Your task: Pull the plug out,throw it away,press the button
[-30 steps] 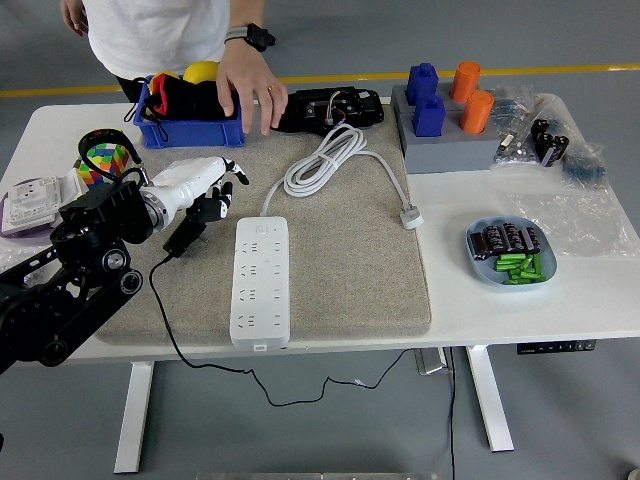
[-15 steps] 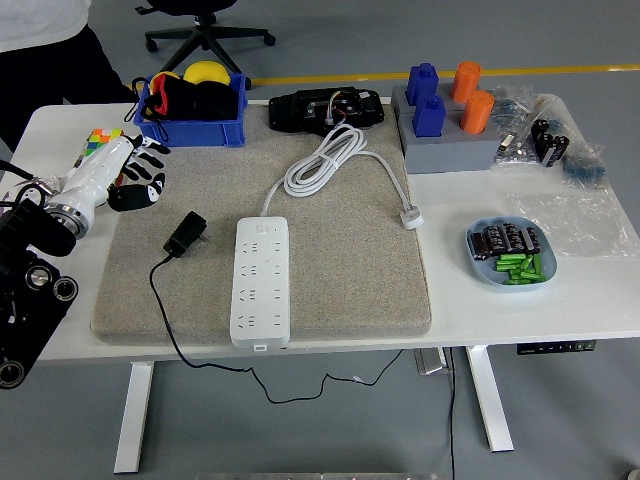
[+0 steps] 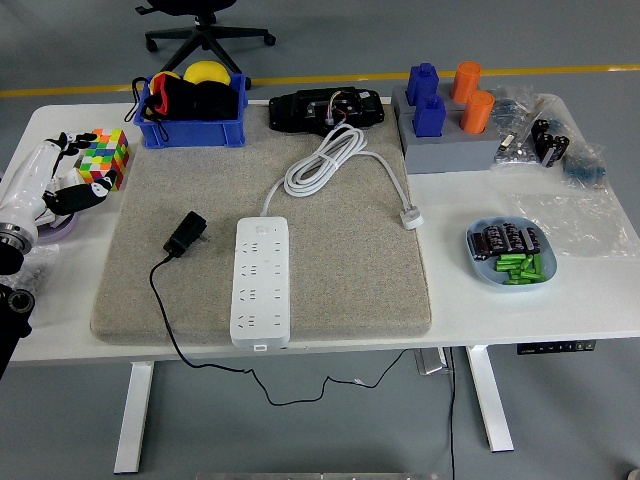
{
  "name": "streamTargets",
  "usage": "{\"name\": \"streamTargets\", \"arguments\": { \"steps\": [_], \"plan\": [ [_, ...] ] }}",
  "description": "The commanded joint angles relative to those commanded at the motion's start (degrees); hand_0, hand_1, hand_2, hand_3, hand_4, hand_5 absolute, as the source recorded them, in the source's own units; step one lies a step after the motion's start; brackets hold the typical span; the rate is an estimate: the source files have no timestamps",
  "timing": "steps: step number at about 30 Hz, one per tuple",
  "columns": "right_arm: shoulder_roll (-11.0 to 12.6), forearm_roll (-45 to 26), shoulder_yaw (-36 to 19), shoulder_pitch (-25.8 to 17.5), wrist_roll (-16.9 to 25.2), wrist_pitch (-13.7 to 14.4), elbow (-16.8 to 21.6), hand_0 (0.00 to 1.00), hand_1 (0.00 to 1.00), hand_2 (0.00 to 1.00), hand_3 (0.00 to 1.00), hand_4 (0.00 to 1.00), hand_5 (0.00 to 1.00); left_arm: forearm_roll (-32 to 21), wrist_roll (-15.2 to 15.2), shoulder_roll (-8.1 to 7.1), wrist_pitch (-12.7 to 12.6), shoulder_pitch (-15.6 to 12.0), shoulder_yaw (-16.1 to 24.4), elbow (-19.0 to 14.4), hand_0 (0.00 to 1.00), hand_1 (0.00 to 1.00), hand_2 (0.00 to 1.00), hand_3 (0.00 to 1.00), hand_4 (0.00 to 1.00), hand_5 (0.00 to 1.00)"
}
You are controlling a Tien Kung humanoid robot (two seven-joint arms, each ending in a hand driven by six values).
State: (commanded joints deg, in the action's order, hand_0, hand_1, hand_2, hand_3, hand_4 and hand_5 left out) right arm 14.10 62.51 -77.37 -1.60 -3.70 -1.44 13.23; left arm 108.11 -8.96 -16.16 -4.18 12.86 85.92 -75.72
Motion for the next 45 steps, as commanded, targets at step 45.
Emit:
{"name": "streamTargets", "arguments": {
  "steps": [45],
  "plan": [
    [-0.55, 0.33, -0.54, -0.36, -0.23, -0.17, -0.03, 0.726, 0.674, 0.655, 0.629, 0.738, 0.594, -0.66, -1.48, 1.57, 2.33, -1.23, -1.44, -1.60, 0.791, 0.760, 0.774, 0.829, 0.699, 0.239]
  ]
}}
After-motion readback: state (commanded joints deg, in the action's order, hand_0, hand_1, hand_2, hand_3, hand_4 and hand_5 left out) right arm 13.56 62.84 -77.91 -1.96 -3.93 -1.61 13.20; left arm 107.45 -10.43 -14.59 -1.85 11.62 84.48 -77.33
